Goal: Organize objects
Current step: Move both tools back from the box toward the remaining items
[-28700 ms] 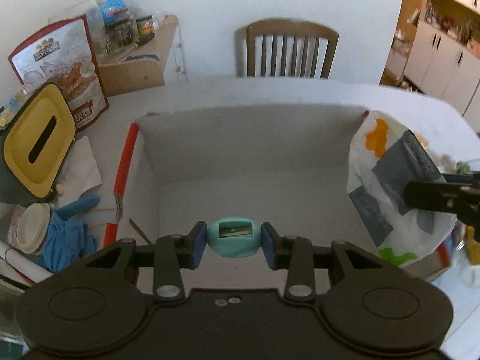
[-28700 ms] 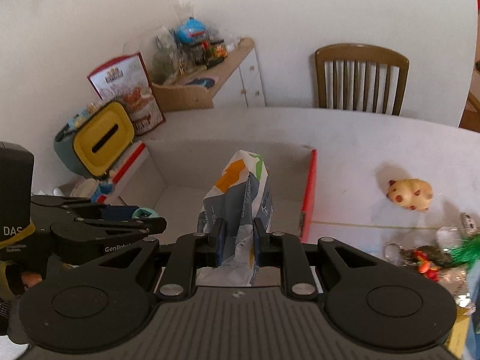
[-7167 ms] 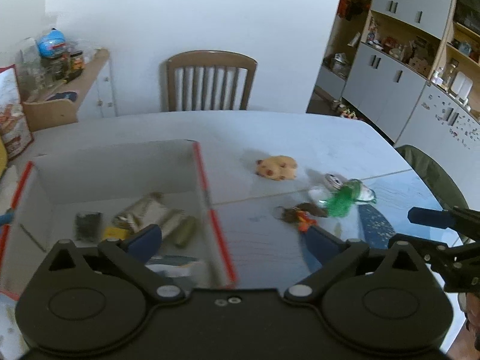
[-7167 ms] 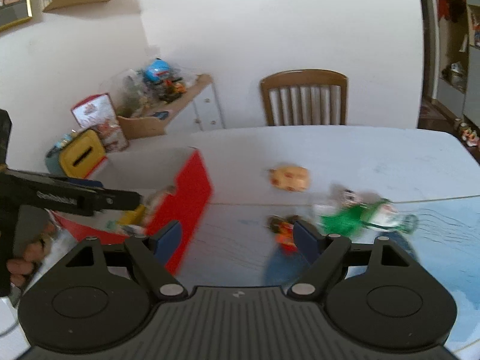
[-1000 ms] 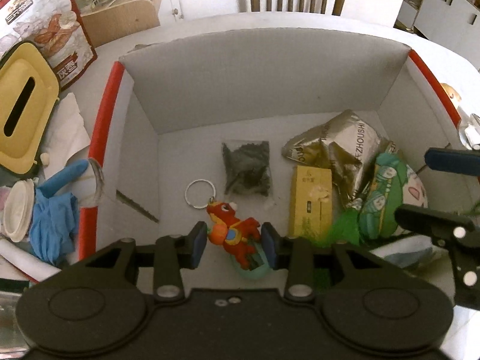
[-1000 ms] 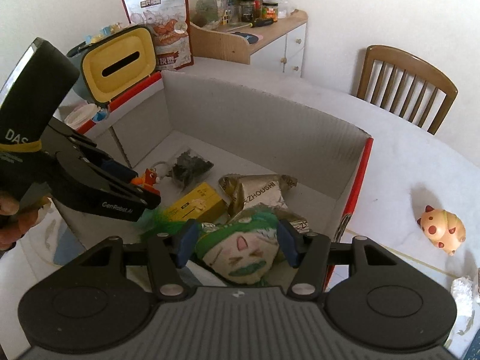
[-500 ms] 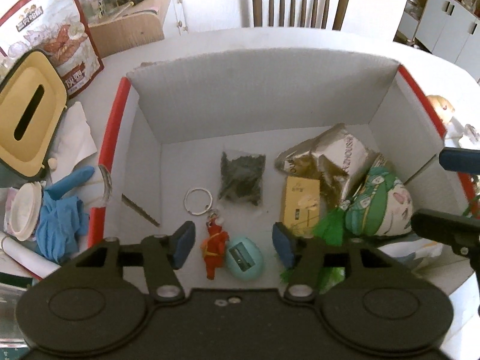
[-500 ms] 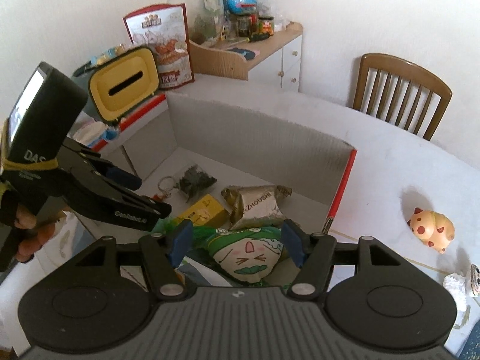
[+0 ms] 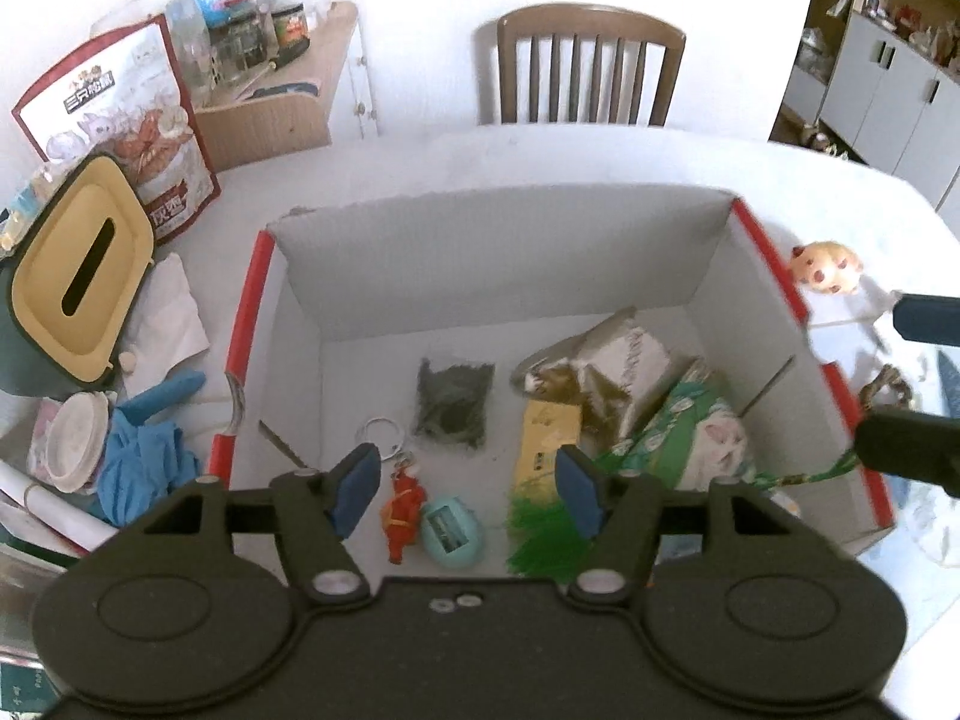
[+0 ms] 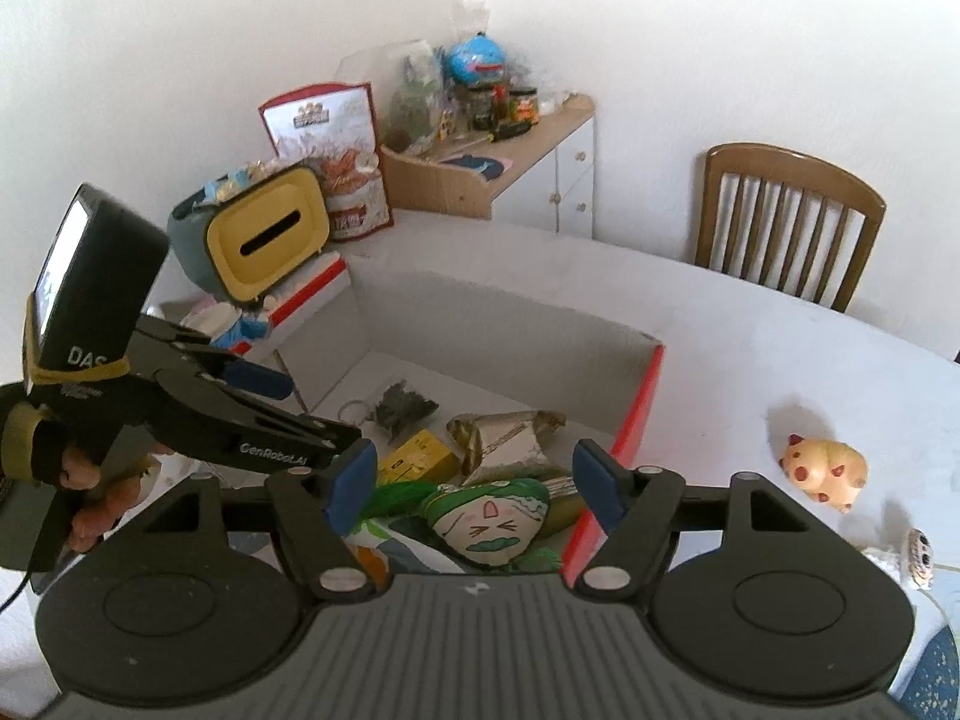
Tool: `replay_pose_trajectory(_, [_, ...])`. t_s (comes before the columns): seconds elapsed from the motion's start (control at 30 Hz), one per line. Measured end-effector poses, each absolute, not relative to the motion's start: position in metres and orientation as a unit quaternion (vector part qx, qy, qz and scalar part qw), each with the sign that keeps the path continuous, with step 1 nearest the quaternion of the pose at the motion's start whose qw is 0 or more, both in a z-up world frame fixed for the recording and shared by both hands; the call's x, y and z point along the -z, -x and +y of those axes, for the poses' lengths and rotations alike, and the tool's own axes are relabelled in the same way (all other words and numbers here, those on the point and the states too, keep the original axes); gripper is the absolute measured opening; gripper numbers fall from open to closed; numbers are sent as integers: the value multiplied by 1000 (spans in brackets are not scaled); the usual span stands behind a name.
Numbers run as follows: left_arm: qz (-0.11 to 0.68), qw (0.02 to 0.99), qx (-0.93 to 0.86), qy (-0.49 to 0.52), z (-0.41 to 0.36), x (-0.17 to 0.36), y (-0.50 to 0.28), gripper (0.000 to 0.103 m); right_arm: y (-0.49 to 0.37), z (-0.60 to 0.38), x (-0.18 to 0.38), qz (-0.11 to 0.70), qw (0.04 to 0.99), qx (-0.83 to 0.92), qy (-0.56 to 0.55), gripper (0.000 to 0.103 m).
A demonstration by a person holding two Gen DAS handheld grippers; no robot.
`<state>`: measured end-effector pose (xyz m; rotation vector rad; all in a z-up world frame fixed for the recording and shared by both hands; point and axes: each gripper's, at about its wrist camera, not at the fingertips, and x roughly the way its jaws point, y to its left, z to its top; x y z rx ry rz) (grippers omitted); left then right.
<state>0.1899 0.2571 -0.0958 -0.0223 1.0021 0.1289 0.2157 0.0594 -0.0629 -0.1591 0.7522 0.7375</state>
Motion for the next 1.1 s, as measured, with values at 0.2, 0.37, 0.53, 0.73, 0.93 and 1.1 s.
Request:
replay_pose_trajectory(0.2, [458, 887, -53, 14, 240, 77, -182, 73, -211, 37, 53, 353, 867, -345, 65, 73])
replay_pose_trajectory(0.37, [443, 896, -37, 19, 223, 63, -178, 76, -206, 18, 45, 349, 870, -343, 51, 74])
replay_pose_trajectory(0.53, [431, 902, -18, 24, 202, 52, -174, 78, -198, -8, 39, 346, 876, -335, 38, 75])
replay_pose_trajectory(0.73, [423, 906, 5, 17, 172, 44, -173, 84, -194, -42, 34, 341, 883, -321, 13, 79])
replay_pose_trajectory(0.93, [420, 907, 23, 13, 146, 42, -174, 89, -197, -79, 36, 342, 893, -293, -12, 82])
replay_pose_trajectory(1.1, [423, 905, 34, 14, 128, 44, -178, 93, -202, -106, 41, 347, 898, -269, -22, 83])
